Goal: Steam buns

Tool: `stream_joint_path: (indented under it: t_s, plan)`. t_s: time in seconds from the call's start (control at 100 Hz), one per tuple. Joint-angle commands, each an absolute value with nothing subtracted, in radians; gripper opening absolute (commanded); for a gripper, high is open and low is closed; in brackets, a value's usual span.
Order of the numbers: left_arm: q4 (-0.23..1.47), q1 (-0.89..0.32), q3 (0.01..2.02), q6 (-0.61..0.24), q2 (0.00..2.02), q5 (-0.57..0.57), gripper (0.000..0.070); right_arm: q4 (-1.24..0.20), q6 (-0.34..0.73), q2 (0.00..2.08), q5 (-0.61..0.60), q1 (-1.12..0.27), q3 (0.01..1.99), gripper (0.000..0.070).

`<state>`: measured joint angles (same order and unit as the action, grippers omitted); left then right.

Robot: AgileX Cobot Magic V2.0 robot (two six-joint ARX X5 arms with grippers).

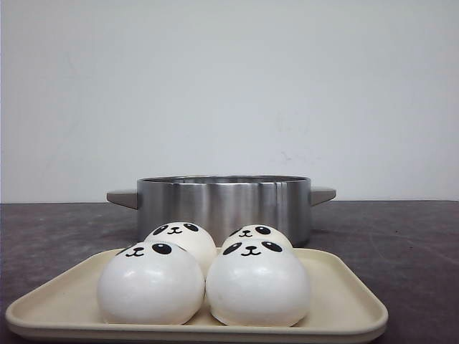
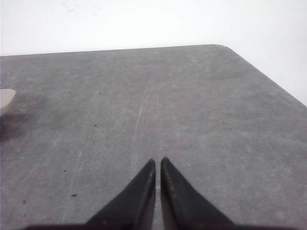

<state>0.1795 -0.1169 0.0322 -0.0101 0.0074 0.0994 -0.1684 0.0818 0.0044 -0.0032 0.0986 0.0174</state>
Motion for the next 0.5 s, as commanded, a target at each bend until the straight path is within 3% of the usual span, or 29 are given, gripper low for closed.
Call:
stream_joint_path:
  t_s: [0.0,0.49]
  plan:
    - [0.185,-0.127,0.014,0.004,0.01,0.096,0.0,-0.157,0.074,0.004,-0.001,0.101,0.013,0.0011]
    - [0.185,-0.177,0.014,0.004,0.01,0.096,0.0,-0.157,0.074,0.004,-0.001,0.101,0.013,0.0011]
